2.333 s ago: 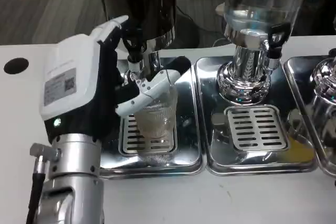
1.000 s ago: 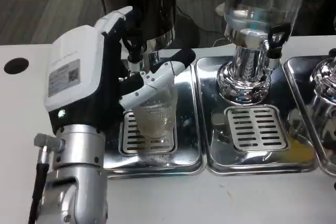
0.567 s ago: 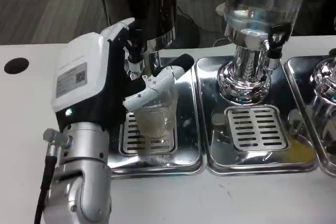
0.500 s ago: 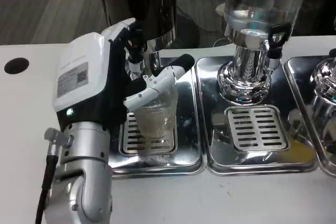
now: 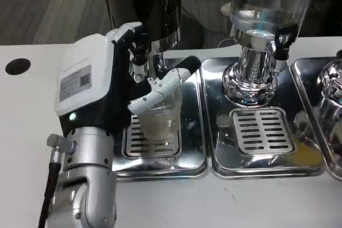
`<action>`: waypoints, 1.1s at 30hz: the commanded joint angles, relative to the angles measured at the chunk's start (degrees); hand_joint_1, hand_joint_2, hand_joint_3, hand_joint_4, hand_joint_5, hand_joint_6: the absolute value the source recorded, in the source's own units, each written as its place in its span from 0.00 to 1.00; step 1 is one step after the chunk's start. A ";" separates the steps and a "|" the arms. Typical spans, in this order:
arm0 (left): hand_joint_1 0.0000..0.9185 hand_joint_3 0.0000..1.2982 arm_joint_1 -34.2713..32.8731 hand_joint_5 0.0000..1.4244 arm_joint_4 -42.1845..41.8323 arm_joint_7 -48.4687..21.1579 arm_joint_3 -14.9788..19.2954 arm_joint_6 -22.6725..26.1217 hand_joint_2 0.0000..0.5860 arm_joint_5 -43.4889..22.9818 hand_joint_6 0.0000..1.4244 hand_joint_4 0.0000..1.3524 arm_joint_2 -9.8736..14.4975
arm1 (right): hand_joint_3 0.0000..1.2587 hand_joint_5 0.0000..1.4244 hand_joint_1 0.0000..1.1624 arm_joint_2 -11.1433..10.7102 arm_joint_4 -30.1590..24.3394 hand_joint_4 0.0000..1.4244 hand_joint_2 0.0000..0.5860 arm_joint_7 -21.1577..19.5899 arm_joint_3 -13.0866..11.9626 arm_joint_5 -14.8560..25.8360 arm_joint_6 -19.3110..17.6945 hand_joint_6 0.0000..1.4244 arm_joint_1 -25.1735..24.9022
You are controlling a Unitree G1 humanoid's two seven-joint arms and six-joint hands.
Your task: Grasp the cup under the faucet to collect the drink, then remove the cup.
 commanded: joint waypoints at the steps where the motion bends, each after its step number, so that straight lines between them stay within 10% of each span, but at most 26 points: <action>1: 0.10 0.27 1.76 0.61 -0.59 -1.34 -2.30 -0.87 0.10 0.38 0.66 0.21 0.27 | 0.21 0.05 0.41 -0.36 0.51 0.07 0.59 0.44 0.02 0.12 -0.71 0.00 -0.29; 33: 0.10 0.27 5.40 0.61 -2.14 -0.27 -3.59 -1.36 0.10 -0.81 0.64 0.21 1.15 | 0.21 0.06 0.41 -0.98 -1.62 0.08 0.58 -0.08 -1.48 -1.11 -0.83 0.00 -0.78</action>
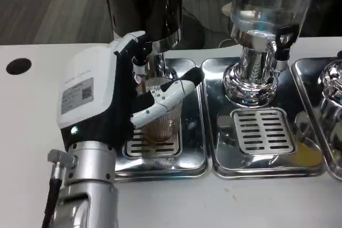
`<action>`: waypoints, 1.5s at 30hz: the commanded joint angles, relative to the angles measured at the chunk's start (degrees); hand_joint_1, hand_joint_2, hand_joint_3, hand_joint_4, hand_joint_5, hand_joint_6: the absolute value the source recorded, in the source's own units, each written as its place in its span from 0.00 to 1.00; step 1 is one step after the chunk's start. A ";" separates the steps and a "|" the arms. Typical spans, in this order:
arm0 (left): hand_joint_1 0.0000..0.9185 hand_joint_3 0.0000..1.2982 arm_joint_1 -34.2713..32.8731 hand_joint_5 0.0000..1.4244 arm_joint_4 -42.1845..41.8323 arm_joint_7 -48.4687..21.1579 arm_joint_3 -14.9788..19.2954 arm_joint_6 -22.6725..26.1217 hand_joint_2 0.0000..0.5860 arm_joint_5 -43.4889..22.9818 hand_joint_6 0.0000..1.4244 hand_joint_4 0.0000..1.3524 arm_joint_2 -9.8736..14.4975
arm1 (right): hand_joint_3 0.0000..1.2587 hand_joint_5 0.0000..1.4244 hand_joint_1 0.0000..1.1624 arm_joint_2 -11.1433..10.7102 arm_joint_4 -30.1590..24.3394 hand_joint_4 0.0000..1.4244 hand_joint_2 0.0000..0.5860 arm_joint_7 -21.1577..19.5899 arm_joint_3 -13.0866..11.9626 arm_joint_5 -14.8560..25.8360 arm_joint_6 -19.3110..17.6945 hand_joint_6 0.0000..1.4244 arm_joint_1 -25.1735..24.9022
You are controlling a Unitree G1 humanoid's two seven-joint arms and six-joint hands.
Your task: Grasp the cup under the faucet to collect the drink, then remove the cup.
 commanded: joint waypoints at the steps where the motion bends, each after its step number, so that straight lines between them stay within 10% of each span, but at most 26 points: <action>1: 0.10 0.27 1.37 0.61 0.43 -1.73 -1.17 -1.09 0.10 -0.49 0.64 0.21 0.55 | 0.21 0.06 0.41 -0.87 -0.86 0.08 0.58 0.02 -0.79 -0.58 -0.69 0.00 -0.32; 45: 0.11 0.24 2.28 0.59 -0.85 -0.14 -0.91 -1.80 0.11 -0.78 0.64 0.18 0.26 | 0.21 0.06 0.40 -0.40 -0.80 0.08 0.58 0.49 -0.16 -0.31 -0.99 0.00 0.68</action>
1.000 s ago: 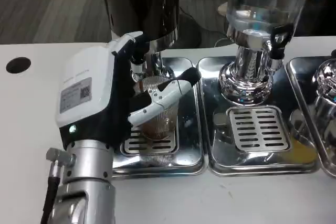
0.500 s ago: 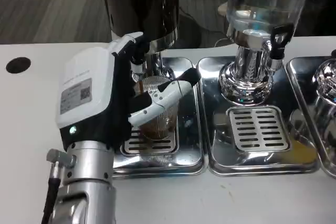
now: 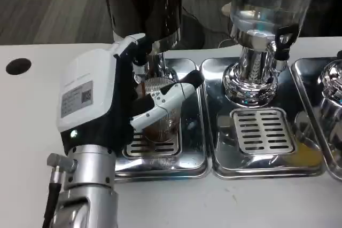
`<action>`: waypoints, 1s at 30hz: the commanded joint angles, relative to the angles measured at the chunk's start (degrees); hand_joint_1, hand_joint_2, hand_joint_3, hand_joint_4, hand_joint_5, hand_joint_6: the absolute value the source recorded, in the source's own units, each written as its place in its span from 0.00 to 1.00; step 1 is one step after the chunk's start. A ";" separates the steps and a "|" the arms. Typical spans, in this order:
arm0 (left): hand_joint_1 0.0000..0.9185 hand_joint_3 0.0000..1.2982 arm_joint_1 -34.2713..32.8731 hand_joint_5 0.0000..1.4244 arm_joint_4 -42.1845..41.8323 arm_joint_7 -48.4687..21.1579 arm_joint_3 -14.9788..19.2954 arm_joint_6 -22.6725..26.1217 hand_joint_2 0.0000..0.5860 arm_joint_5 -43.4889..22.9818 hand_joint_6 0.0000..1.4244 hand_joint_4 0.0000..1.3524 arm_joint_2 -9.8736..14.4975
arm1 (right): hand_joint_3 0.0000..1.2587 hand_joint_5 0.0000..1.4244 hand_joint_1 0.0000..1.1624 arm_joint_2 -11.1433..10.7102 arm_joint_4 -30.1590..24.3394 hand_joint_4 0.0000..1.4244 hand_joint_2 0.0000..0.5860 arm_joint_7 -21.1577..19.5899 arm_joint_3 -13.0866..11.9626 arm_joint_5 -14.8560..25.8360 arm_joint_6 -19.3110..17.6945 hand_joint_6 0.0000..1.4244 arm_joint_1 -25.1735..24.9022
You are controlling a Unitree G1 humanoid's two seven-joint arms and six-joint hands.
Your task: Grasp the cup under the faucet to collect the drink, then remove the cup.
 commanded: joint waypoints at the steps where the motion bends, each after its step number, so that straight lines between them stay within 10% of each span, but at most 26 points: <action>1: 0.10 0.23 1.18 0.58 -0.46 -0.63 -0.46 -1.60 0.11 -1.10 0.64 0.16 0.30 | 0.21 0.06 0.40 -0.32 -0.70 0.08 0.58 0.48 0.24 -0.23 -0.85 0.00 0.39; 18: 0.02 0.13 7.22 0.31 -6.36 1.97 3.71 -5.85 0.06 -0.81 0.55 0.06 2.60 | 0.21 0.07 0.42 -0.23 -1.50 0.08 0.58 3.45 1.87 5.67 2.05 0.00 0.34; 30: 0.01 0.15 20.17 0.19 -12.74 -1.48 3.61 -8.10 0.06 7.22 0.38 0.07 5.15 | 0.19 0.08 0.47 -0.19 0.22 0.08 0.29 11.52 2.61 15.27 11.15 0.03 -4.68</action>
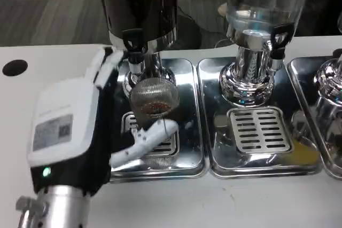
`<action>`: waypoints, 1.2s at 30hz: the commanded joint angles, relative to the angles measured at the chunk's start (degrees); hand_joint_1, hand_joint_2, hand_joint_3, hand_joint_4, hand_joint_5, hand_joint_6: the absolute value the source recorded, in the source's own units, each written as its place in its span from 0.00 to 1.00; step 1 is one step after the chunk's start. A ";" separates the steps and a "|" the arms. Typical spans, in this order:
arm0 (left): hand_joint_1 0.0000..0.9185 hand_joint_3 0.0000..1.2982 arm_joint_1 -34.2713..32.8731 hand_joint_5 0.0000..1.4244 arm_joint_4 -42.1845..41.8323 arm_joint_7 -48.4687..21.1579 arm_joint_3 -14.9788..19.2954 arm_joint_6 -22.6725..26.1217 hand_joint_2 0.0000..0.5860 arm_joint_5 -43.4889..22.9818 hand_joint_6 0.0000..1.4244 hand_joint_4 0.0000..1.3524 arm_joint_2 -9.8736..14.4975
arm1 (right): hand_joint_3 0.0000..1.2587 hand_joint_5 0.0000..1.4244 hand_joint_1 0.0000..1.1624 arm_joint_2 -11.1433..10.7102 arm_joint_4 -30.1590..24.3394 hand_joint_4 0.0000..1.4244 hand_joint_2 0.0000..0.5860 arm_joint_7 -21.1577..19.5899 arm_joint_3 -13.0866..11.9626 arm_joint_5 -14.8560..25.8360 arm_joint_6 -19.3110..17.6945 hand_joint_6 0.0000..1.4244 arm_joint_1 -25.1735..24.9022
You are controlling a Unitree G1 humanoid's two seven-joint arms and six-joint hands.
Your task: Grasp the cup under the faucet to collect the drink, then remove the cup.
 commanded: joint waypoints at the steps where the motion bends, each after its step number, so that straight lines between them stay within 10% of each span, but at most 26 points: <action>1: 0.01 0.15 5.18 0.19 -2.61 -0.01 0.69 -2.06 0.06 2.17 0.38 0.07 0.43 | 0.19 0.08 0.49 -0.14 0.77 0.07 0.27 2.89 0.22 2.74 3.31 0.03 -2.35; 17: 0.00 0.15 19.76 0.15 -3.16 1.69 5.79 -9.99 0.06 -2.20 0.36 0.06 2.49 | 0.17 0.07 0.48 -1.48 4.05 0.06 0.21 8.09 1.39 1.28 9.93 0.03 -13.10; 36: 0.00 0.15 27.72 0.15 -0.95 4.20 0.86 -13.56 0.07 1.40 0.36 0.06 1.14 | 0.07 0.09 0.49 4.34 -14.76 0.02 0.16 5.37 9.49 -2.51 19.07 0.09 -11.33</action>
